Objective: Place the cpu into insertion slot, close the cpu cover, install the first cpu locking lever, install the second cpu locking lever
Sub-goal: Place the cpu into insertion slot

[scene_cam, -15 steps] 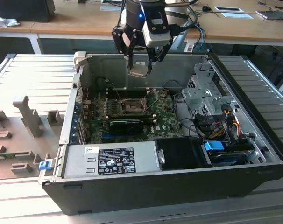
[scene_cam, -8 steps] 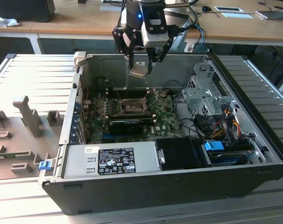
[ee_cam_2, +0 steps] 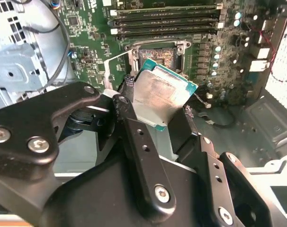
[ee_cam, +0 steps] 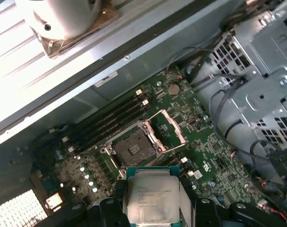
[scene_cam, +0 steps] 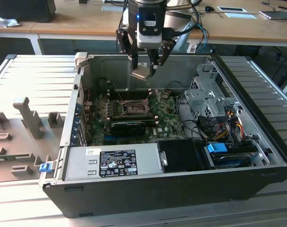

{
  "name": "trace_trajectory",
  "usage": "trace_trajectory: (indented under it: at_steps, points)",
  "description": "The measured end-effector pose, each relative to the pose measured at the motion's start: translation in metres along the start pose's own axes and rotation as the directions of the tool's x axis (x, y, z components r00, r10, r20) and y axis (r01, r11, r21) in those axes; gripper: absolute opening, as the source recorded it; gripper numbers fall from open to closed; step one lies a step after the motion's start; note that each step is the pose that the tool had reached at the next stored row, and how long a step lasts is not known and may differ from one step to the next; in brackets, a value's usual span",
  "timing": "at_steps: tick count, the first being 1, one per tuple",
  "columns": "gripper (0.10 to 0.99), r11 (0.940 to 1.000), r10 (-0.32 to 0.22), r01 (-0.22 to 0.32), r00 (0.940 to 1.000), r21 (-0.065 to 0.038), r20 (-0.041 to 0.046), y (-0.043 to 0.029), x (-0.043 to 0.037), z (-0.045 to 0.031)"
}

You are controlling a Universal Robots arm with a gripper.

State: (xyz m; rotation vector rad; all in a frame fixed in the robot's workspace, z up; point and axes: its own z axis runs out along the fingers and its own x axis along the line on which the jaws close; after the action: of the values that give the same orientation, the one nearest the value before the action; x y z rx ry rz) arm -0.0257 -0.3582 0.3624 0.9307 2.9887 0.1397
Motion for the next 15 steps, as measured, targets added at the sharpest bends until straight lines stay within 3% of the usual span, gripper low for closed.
trace_trajectory:
  at_steps: [9,15]
  points:
    - [0.533,0.9955,0.095,-0.095,0.9954,-0.002,0.0082,-0.0001,0.0000,0.0008]
    - [0.533,0.9892,0.147,-0.147,0.9891,-0.004,0.0126,-0.0001,0.0000,0.0012]
